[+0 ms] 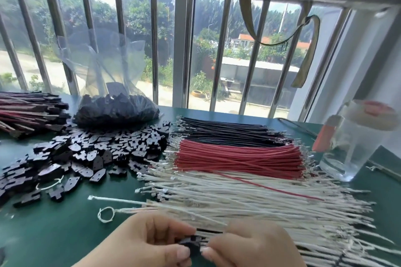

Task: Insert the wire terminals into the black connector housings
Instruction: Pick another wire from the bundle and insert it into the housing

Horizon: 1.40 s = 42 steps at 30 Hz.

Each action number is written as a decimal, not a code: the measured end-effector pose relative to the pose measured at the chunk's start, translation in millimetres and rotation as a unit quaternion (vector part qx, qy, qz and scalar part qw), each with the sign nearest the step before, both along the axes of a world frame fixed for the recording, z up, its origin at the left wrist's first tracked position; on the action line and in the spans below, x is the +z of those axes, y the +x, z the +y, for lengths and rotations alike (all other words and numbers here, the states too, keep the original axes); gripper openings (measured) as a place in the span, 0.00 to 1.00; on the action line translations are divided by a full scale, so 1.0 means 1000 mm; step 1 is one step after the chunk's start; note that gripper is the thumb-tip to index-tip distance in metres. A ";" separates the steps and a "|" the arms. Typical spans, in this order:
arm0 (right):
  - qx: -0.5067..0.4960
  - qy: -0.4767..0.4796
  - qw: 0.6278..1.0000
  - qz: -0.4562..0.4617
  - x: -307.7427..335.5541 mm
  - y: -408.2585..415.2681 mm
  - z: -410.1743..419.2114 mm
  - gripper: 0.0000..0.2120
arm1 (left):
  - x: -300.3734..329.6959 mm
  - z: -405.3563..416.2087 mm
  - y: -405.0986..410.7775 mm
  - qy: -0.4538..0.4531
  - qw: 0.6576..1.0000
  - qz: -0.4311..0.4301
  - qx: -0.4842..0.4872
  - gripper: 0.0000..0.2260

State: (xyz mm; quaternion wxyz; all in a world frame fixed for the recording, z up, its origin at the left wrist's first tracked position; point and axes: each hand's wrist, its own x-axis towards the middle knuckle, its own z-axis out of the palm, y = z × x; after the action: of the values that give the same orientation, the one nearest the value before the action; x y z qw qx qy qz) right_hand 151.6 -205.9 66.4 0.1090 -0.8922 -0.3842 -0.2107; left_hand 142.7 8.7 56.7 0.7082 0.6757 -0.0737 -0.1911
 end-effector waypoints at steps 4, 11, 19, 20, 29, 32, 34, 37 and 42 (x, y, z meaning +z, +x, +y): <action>0.019 -0.029 0.994 -0.102 -0.001 0.005 0.003 0.23 | 0.001 0.002 0.004 0.026 0.999 -0.008 -0.020 0.23; 0.046 -0.070 0.995 -0.061 -0.008 0.002 0.006 0.18 | -0.005 0.003 0.003 0.051 0.998 -0.024 -0.024 0.18; 0.013 0.022 0.974 0.226 0.031 0.039 -0.004 0.24 | -0.002 0.010 0.011 0.083 0.996 -0.013 0.025 0.04; -0.016 0.058 0.982 0.178 0.036 0.051 -0.004 0.21 | -0.001 0.014 0.012 0.059 0.997 0.002 0.051 0.01; -0.127 -0.027 0.989 0.072 0.021 0.128 0.049 0.09 | 0.006 0.037 0.020 -0.005 0.984 -0.010 0.179 0.05; -0.130 -0.018 0.989 0.073 0.017 0.128 0.052 0.07 | 0.006 0.040 0.022 0.002 0.981 -0.024 0.191 0.04; -0.126 -0.018 0.988 0.089 0.017 0.130 0.053 0.06 | 0.004 0.040 0.023 0.009 0.982 -0.029 0.184 0.04; -0.117 -0.028 0.987 0.106 0.017 0.132 0.055 0.04 | 0.004 0.040 0.023 0.018 0.983 -0.028 0.182 0.03; -0.110 -0.063 0.989 0.075 0.016 0.132 0.049 0.06 | 0.005 0.038 0.022 0.014 0.983 -0.017 0.180 0.01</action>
State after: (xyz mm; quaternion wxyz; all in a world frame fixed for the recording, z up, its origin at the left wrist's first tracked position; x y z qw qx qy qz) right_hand 283.3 -157.0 82.3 0.0572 -0.9475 -0.2867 -0.1297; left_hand 164.3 47.1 62.2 0.7205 0.6905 0.0404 -0.0499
